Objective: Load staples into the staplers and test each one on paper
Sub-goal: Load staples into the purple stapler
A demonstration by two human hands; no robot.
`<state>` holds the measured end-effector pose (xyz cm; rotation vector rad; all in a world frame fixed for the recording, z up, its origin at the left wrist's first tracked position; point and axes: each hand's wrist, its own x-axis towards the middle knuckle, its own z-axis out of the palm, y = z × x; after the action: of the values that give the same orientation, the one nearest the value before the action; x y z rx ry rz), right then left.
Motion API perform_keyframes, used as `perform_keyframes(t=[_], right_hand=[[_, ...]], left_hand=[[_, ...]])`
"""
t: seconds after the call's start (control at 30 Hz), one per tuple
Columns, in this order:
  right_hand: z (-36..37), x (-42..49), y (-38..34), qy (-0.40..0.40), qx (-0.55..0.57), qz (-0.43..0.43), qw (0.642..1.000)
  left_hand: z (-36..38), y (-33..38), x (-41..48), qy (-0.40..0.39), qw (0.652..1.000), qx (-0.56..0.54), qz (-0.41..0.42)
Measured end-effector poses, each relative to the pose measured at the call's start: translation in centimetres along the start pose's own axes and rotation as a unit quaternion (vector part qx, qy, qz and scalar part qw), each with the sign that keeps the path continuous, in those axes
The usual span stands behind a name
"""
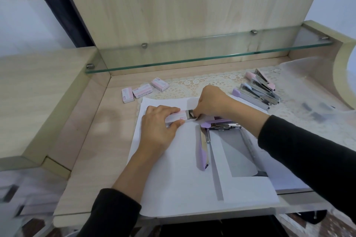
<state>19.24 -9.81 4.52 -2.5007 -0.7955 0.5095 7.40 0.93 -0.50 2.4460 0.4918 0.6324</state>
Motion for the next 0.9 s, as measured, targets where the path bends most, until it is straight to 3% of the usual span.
perform_keyframes(t=[0.2,0.37,0.5,0.63,0.9], right_hand=[[-1.0,-0.7,0.8,-0.044,0.109,-0.059,0.991],[-1.5,-1.3,0.8,-0.013,0.194,-0.11,0.975],[-1.5,-1.4,1.0,0.016,0.278,-0.082,0.957],[-2.0,-2.1,1.7,-0.005,0.36,-0.066,0.931],[-3.3,-4.1,4.2,-0.025,0.412,-0.058,0.909]], left_hand=[[-0.2,0.0,-0.1,0.0,1.0,0.003,0.003],[-0.2,0.1,0.0,-0.007,1.0,0.01,-0.002],[-0.1,0.1,-0.1,-0.001,1.0,0.014,0.004],[-0.3,0.0,-0.2,-0.009,1.0,0.013,0.007],[-1.3,1.5,-0.1,-0.01,0.999,0.029,0.02]])
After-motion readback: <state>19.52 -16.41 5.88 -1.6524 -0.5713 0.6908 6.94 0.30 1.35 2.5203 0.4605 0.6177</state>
